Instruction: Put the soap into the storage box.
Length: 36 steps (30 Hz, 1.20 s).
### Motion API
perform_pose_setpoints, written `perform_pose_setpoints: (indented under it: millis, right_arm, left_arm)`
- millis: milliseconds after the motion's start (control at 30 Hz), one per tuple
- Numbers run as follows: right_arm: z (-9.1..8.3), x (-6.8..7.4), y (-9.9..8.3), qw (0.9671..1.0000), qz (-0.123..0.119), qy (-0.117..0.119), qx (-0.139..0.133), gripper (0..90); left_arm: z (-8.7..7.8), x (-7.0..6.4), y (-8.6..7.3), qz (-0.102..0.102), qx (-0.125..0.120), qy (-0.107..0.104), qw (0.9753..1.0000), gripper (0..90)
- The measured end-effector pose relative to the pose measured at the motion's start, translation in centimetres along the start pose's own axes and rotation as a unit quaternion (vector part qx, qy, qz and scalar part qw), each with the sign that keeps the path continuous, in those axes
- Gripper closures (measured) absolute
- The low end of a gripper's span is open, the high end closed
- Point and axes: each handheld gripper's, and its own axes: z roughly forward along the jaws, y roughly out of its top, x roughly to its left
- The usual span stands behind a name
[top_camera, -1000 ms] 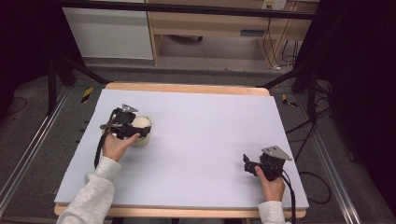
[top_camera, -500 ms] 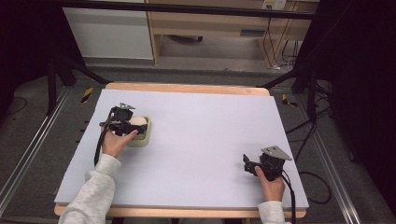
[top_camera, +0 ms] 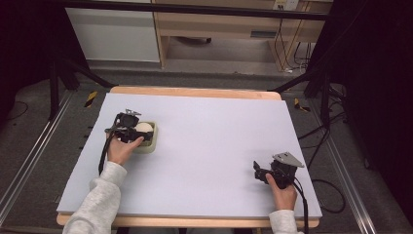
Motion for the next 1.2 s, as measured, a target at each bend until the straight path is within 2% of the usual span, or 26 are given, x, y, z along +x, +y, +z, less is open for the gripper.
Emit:
perform_pose_setpoints:
  millis: [800,1067,1200]
  right_arm:
    - [0.0,0.0,0.0,1.0000,0.000,-0.001,-0.001,3.7]
    - [0.0,0.1,0.0,1.0000,-0.001,0.000,0.000,3.7]
    - [0.0,0.1,0.0,1.0000,-0.001,0.000,0.001,3.7]
  left_arm:
    - [0.9,0.1,-0.7,0.003,0.013,0.009,0.9999,24.1]
    - [0.7,0.0,-1.0,0.010,0.006,0.011,0.9999,23.7]
    - [-0.6,0.1,-0.9,0.004,-0.021,0.005,0.9998,22.4]
